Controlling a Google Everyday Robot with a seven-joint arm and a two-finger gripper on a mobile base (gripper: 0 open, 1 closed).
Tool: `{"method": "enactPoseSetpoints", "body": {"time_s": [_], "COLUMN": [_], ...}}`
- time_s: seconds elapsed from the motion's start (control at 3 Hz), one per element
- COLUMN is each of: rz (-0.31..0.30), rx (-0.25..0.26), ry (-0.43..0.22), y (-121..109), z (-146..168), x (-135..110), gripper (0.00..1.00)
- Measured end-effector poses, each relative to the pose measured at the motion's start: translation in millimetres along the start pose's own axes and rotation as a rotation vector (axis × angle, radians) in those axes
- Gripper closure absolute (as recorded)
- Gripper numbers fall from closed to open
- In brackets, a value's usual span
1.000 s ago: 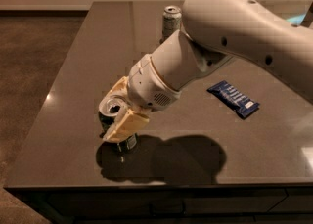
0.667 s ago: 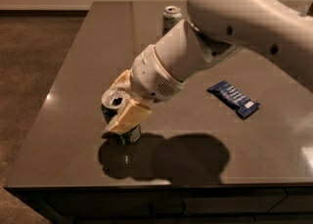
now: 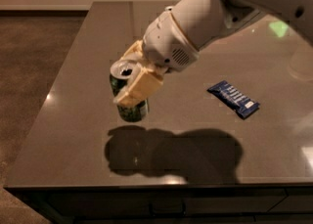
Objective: Pick green can
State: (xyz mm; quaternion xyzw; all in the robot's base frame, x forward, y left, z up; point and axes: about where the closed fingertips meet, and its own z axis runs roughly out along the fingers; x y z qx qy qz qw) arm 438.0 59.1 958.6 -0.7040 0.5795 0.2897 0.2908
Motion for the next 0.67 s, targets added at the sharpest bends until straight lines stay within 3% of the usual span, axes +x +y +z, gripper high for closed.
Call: {"method": "enactPoseSetpoints", "body": {"time_s": [0.33,0.67], "rz": [-0.033,-0.033], "rx": [-0.008,-0.008], "ry": [-0.046,-0.046], "y": [-3.0,-3.0], "z": [-37.2,-37.2], "x": [-23.3,-23.3], "gripper": [1.0,1.0]}}
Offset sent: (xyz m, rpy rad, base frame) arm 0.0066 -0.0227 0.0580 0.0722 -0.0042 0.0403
